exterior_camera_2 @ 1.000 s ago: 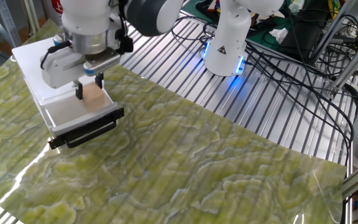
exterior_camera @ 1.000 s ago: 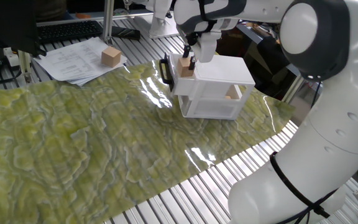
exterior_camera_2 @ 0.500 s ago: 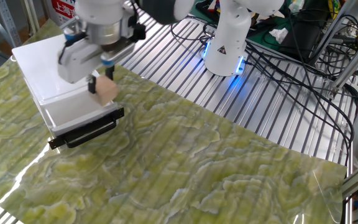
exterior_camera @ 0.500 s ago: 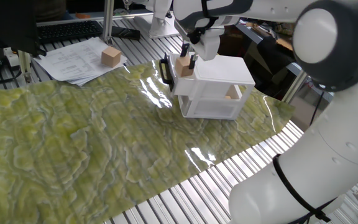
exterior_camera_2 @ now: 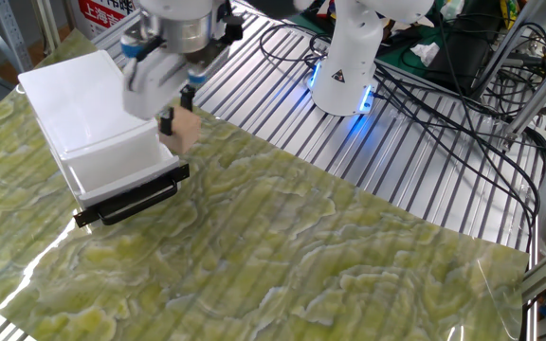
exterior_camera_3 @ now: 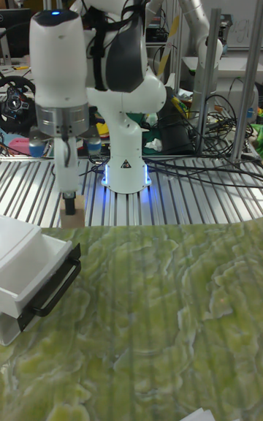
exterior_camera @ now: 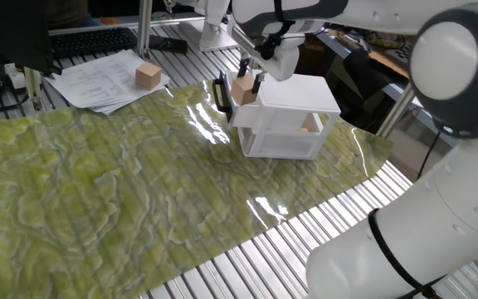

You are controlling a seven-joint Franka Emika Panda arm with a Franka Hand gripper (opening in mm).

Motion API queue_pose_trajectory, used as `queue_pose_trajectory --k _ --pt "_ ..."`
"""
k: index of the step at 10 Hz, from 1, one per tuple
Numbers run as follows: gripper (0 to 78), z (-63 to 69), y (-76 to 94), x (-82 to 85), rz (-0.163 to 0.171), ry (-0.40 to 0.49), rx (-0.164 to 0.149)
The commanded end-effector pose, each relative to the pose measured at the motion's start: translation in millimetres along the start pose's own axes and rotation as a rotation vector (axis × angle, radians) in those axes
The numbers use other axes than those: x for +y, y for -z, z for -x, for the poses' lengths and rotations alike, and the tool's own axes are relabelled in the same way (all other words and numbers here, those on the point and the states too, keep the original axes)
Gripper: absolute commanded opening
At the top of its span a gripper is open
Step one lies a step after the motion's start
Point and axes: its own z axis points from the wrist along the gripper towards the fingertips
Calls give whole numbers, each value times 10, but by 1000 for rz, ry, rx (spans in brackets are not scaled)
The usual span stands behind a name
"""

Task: Take something out of a drawer

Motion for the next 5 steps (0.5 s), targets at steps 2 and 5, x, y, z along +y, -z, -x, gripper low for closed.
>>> queue_pose_trajectory --k 2,5 --pt "12 -557 -51 -137 1 229 -2" --pt "12 -642 -242 -114 3 306 -2"
